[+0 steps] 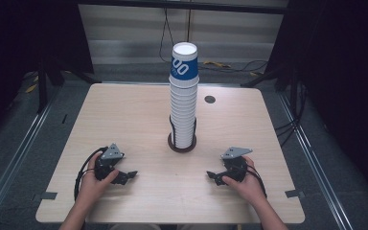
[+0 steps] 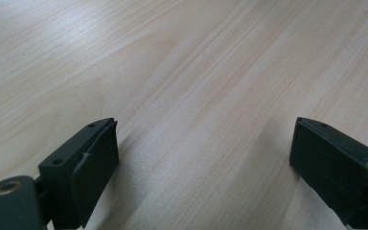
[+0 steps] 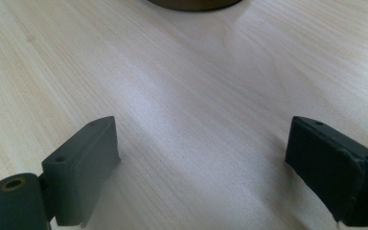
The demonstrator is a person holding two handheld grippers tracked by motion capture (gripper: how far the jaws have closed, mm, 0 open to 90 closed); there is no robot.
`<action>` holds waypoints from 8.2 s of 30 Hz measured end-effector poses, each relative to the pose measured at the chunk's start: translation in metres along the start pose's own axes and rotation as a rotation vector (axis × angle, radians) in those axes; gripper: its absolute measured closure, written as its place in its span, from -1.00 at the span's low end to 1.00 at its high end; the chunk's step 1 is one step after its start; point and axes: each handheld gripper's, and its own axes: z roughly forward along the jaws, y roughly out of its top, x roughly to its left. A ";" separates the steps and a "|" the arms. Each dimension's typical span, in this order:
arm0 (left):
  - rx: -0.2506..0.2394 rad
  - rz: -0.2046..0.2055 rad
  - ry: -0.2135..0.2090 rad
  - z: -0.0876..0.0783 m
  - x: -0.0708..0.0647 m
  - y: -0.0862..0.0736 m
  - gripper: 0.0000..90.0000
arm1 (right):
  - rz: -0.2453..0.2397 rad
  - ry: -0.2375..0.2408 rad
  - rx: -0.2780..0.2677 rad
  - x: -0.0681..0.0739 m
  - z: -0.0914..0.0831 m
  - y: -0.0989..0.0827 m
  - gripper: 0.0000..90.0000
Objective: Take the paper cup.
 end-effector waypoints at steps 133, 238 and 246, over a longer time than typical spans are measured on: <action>-0.231 0.071 -0.173 -0.045 -0.003 0.325 -0.69 | -0.070 0.144 -0.237 -0.015 -0.059 0.252 -0.72; -0.275 -0.051 -0.108 -0.069 -0.009 0.355 -0.51 | -0.064 0.118 -0.331 -0.014 -0.069 0.250 -0.57; -0.266 -0.041 -0.109 -0.058 -0.010 0.346 -0.55 | -0.065 0.118 -0.334 -0.014 -0.069 0.249 -0.56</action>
